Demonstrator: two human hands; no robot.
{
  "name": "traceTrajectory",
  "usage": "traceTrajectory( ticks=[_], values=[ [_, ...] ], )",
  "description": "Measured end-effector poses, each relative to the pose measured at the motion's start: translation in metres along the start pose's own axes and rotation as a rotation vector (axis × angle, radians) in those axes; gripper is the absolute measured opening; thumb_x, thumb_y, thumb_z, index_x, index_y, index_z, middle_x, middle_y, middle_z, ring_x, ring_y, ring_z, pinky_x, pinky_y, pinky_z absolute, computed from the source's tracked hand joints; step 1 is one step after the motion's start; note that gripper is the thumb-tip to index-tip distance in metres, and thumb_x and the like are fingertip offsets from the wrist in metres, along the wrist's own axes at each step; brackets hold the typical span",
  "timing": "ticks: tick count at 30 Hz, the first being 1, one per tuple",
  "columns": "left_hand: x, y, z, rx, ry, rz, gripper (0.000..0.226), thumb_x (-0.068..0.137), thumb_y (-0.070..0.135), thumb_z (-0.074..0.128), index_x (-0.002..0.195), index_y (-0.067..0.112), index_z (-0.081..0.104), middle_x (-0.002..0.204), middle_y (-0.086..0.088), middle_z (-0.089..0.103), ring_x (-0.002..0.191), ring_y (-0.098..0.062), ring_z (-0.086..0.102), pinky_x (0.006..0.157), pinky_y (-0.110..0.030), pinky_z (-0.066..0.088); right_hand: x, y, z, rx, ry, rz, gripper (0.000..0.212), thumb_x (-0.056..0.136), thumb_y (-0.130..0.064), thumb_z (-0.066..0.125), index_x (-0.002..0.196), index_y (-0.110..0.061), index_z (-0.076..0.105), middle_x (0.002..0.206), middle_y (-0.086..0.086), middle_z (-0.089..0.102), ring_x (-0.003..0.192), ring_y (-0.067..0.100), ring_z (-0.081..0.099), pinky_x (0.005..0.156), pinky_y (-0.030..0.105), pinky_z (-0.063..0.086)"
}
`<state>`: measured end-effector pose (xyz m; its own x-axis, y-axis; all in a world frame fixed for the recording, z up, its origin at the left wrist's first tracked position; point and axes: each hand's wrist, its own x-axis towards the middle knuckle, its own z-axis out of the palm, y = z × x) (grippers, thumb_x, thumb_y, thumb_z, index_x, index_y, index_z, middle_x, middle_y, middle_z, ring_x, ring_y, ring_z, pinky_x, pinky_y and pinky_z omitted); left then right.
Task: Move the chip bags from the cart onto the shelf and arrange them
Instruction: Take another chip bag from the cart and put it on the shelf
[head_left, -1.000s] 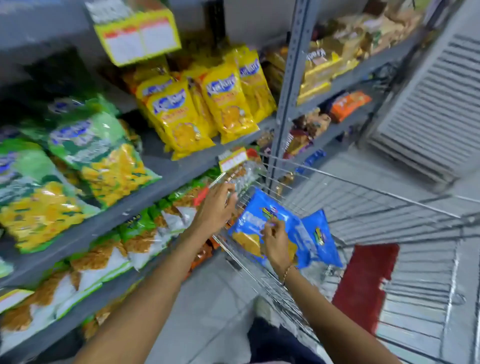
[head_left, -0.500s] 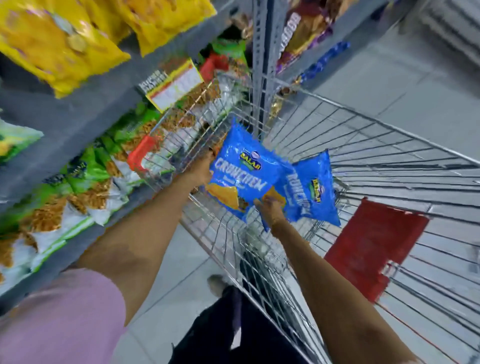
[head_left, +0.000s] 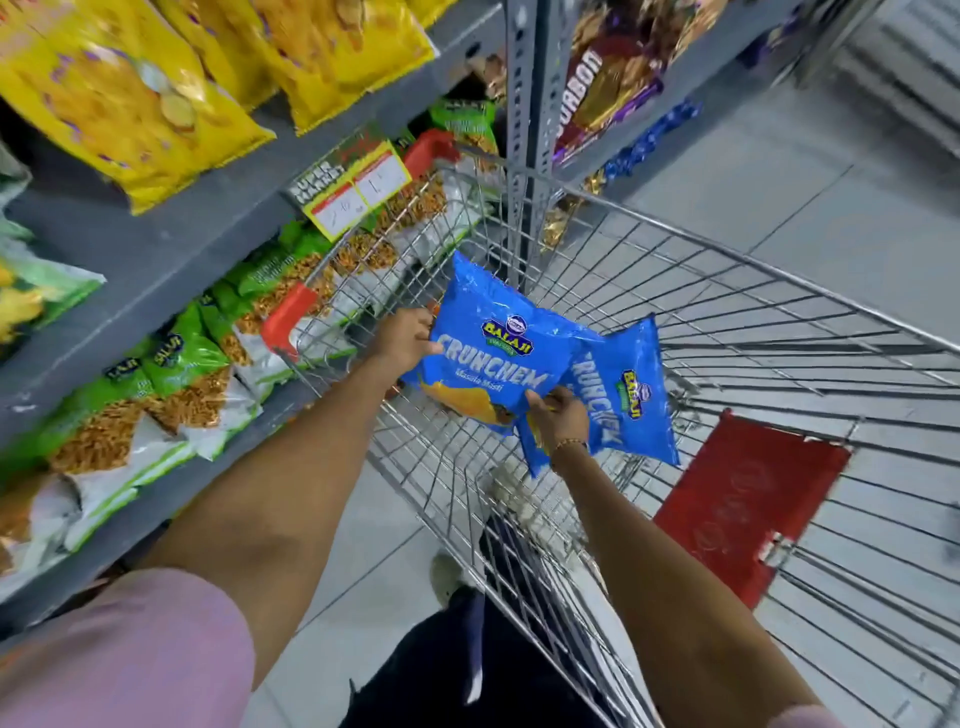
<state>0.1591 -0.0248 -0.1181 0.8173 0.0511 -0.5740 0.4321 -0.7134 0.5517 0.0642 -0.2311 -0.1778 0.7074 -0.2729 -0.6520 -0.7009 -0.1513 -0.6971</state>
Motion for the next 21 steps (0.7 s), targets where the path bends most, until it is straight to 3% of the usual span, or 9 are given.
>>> traceTrajectory(
  ticks=[2,5,7,9,11,13,16,18,21],
  values=[
    [-0.012,0.015,-0.011,-0.043,0.027,0.050,0.033,0.076,0.001,0.069,0.105,-0.009,0.058,0.089,-0.015,0.063,0.084,-0.020,0.056,0.067,-0.030,0.046,-0.005,-0.010,-0.011,0.071,0.025,-0.129,0.034,0.079,-0.019,0.071,0.063,-0.011,0.042,0.056,0.003,0.037,0.057,0.013,0.033,0.056,0.032,0.029],
    [-0.035,0.039,-0.036,-0.089,0.063,0.184,0.020,0.073,0.006,0.072,0.087,0.001,0.058,0.081,-0.029,0.066,0.074,-0.022,0.058,0.070,-0.044,0.052,-0.022,-0.039,-0.028,0.140,0.086,-0.255,0.047,0.080,-0.017,0.069,0.054,-0.021,0.030,0.055,-0.001,0.026,0.050,0.003,0.023,0.050,0.023,0.021],
    [-0.050,0.054,-0.058,-0.101,0.125,0.253,0.020,0.069,0.012,0.074,0.075,0.005,0.055,0.074,-0.036,0.063,0.066,-0.020,0.054,0.060,-0.037,0.044,-0.039,-0.069,-0.041,0.211,0.088,-0.352,0.047,0.081,-0.017,0.068,0.055,-0.021,0.029,0.056,0.001,0.025,0.053,0.005,0.024,0.053,0.026,0.023],
    [-0.080,0.078,-0.084,-0.183,0.175,0.315,0.021,0.063,0.015,0.074,0.069,0.005,0.057,0.072,-0.038,0.063,0.060,-0.016,0.053,0.061,-0.031,0.039,-0.059,-0.105,-0.054,0.252,0.101,-0.468,0.045,0.083,-0.013,0.066,0.056,-0.019,0.030,0.058,0.003,0.026,0.053,0.004,0.024,0.055,0.024,0.026],
    [-0.117,0.101,-0.115,-0.236,0.234,0.370,0.022,0.066,0.008,0.075,0.077,-0.005,0.061,0.066,-0.026,0.064,0.047,-0.004,0.051,0.052,-0.021,0.039,-0.085,-0.146,-0.064,0.282,0.111,-0.576,0.039,0.084,-0.008,0.063,0.059,-0.017,0.035,0.057,-0.001,0.030,0.051,0.000,0.028,0.057,0.019,0.030],
    [-0.163,0.124,-0.147,-0.286,0.307,0.428,0.022,0.071,0.000,0.072,0.089,-0.010,0.062,0.073,-0.017,0.066,0.048,-0.001,0.050,0.044,-0.013,0.039,-0.116,-0.186,-0.073,0.334,0.085,-0.684,0.029,0.086,-0.003,0.059,0.064,-0.012,0.042,0.051,-0.009,0.045,0.050,-0.006,0.039,0.057,0.012,0.036],
    [-0.221,0.139,-0.196,-0.353,0.419,0.518,0.016,0.073,0.000,0.071,0.087,0.001,0.064,0.086,-0.014,0.067,0.047,0.001,0.057,0.051,-0.018,0.052,-0.181,-0.246,-0.081,0.382,0.039,-0.875,0.015,0.087,0.001,0.056,0.076,-0.004,0.047,0.057,-0.010,0.047,0.050,-0.011,0.047,0.053,0.004,0.038],
    [-0.258,0.144,-0.231,-0.405,0.484,0.585,0.015,0.072,0.002,0.072,0.081,0.010,0.063,0.079,-0.010,0.068,0.044,0.008,0.056,0.060,-0.028,0.057,-0.220,-0.281,-0.083,0.413,0.001,-0.976,0.017,0.087,-0.001,0.057,0.073,-0.004,0.048,0.061,-0.001,0.046,0.051,-0.011,0.048,0.054,0.005,0.039],
    [-0.316,0.146,-0.278,-0.406,0.607,0.686,0.015,0.073,0.004,0.072,0.084,0.011,0.064,0.068,0.005,0.063,0.043,0.008,0.056,0.053,-0.021,0.055,-0.261,-0.332,-0.078,0.469,-0.089,-1.058,0.011,0.082,-0.015,0.065,0.079,-0.006,0.059,0.073,0.013,0.066,0.074,0.009,0.058,0.070,0.030,0.050]
  ],
)
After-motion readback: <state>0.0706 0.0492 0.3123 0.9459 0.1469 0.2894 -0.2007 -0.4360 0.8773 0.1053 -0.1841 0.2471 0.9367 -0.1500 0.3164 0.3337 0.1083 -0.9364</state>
